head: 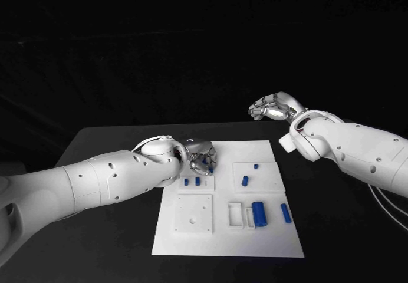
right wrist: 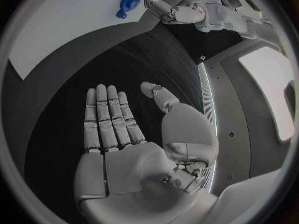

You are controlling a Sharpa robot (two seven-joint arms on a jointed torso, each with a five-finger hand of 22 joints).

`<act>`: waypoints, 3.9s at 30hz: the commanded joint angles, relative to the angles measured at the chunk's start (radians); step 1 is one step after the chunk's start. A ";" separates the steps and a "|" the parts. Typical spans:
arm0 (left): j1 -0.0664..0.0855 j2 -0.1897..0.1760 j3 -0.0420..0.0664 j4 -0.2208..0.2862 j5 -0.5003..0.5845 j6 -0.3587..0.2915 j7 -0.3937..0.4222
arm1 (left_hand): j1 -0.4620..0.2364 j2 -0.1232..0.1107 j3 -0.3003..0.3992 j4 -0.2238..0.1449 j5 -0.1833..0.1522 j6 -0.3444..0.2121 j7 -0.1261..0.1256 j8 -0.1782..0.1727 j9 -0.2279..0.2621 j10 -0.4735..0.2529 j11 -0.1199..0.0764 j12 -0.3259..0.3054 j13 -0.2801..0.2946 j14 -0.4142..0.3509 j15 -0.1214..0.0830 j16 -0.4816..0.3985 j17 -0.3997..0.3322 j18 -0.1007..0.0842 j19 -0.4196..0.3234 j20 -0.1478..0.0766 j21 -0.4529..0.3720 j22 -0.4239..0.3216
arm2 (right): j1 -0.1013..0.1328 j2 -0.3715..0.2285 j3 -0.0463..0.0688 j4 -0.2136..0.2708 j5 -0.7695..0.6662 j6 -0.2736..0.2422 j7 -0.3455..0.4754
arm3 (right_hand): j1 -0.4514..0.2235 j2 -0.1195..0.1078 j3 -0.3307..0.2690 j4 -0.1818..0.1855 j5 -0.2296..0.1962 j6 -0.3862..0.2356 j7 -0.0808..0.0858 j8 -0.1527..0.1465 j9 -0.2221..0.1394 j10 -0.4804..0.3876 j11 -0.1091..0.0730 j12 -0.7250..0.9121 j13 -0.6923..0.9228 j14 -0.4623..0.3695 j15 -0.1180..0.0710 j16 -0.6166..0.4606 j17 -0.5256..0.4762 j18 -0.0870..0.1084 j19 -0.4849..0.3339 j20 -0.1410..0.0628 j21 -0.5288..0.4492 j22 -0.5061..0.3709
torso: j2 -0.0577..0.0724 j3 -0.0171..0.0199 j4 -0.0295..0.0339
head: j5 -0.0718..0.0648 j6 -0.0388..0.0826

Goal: Assemble the parts on the task board

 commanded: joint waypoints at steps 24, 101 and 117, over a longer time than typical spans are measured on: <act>-0.018 0.012 -0.027 -0.023 -0.004 0.064 0.009 | -0.013 0.049 0.006 0.001 0.011 0.074 -0.025 0.022 0.004 0.115 -0.032 -0.028 0.014 0.061 -0.034 0.031 -0.009 0.027 0.056 -0.043 0.030 0.015 | 0.000 0.005 0.001 -0.001 -0.002 0.010 0.010 | -0.001 0.000 -0.002 0.002 0.003 -0.008 -0.001 0.003 -0.002 -0.004 0.004 -0.004 -0.001 -0.008 -0.001 0.007 -0.001 0.007 -0.006 0.001 0.000 0.002 | 0.000 0.0001 0.0005 | 0.001 -0.006; -0.020 -0.183 0.043 0.084 0.259 0.026 0.010 | -0.027 0.080 0.014 -0.038 0.054 0.135 -0.045 0.034 0.003 0.215 -0.059 -0.092 0.041 0.125 -0.061 0.049 -0.021 0.031 0.117 -0.075 0.062 0.015 | -0.001 0.006 0.001 -0.009 0.000 0.012 0.012 | -0.002 0.002 -0.003 0.003 0.004 -0.008 -0.001 0.004 -0.002 -0.004 0.003 -0.004 -0.001 -0.009 -0.001 0.008 -0.003 0.007 -0.007 0.001 0.000 0.002 | 0.000 -0.0009 0.0014 | 0.020 0.012; -0.022 -0.168 0.042 0.076 0.255 0.024 0.015 | -0.026 0.079 0.015 -0.038 0.054 0.134 -0.044 0.033 0.003 0.215 -0.059 -0.095 0.042 0.125 -0.061 0.050 -0.021 0.031 0.117 -0.075 0.063 0.015 | -0.001 0.007 0.001 -0.009 0.000 0.013 0.013 | -0.002 0.002 -0.003 0.003 0.004 -0.009 -0.001 0.004 -0.002 -0.004 0.003 -0.004 -0.001 -0.009 -0.001 0.008 -0.003 0.007 -0.007 0.001 0.000 0.002 | 0.000 0.0005 0.0002 | 0.018 0.009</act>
